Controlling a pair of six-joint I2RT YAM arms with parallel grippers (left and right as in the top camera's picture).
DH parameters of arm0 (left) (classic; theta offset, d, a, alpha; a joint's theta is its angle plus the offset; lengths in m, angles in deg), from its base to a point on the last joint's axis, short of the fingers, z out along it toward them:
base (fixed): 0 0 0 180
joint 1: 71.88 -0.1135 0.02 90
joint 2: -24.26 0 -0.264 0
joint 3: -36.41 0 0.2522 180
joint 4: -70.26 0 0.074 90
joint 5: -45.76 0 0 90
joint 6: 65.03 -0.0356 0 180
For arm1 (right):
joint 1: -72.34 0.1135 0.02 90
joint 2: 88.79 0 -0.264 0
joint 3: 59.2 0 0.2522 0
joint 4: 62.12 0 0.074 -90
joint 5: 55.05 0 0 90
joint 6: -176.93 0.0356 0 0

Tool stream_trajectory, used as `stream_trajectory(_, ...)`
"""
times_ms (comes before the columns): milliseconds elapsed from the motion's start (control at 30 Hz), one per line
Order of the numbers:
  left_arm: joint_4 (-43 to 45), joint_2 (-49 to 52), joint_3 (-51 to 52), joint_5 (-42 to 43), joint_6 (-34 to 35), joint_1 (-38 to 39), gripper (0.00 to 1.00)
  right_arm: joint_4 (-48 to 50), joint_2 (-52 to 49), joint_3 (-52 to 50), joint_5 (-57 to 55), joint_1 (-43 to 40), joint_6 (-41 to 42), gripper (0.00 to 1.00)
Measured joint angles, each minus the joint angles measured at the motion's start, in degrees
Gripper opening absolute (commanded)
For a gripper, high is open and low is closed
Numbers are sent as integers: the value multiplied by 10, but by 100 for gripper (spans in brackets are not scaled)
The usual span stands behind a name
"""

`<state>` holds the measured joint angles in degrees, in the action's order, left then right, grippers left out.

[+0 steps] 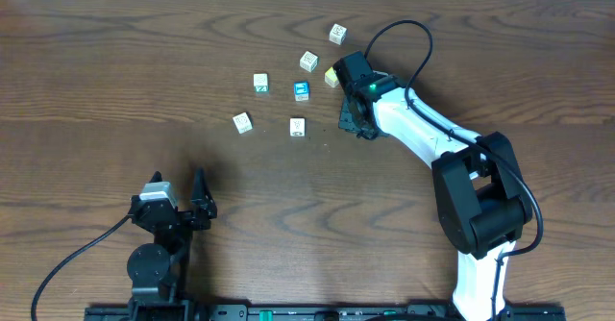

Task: Lift 5 blocks
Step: 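Close the right gripper on the soccer-ball block and lift it, then carry the soccer-ball block down-right and set it on the table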

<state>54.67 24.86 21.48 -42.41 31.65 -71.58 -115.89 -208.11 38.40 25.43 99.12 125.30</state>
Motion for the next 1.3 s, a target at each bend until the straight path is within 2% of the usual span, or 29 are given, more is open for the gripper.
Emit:
stream_trajectory(467, 0, 0, 0, 0, 0, 0, 77, 7, 6, -12, -4, 3, -27, 2)
stream_trajectory(700, 0, 0, 0, 0, 0, 0, 77, -26, 40, -33, 1, 18, -41, 1)
stream_trajectory(933, 0, 0, 0, 0, 0, 0, 77, -78, 181, -36, -3, 32, -43, 1)
stream_trajectory(1167, 0, 0, 0, 0, 0, 0, 77, -181, 301, -36, -43, 93, -42, 1)
stream_trajectory(1300, 0, 0, 0, 0, 0, 0, 77, -197, 358, -71, -71, 139, -30, 1)
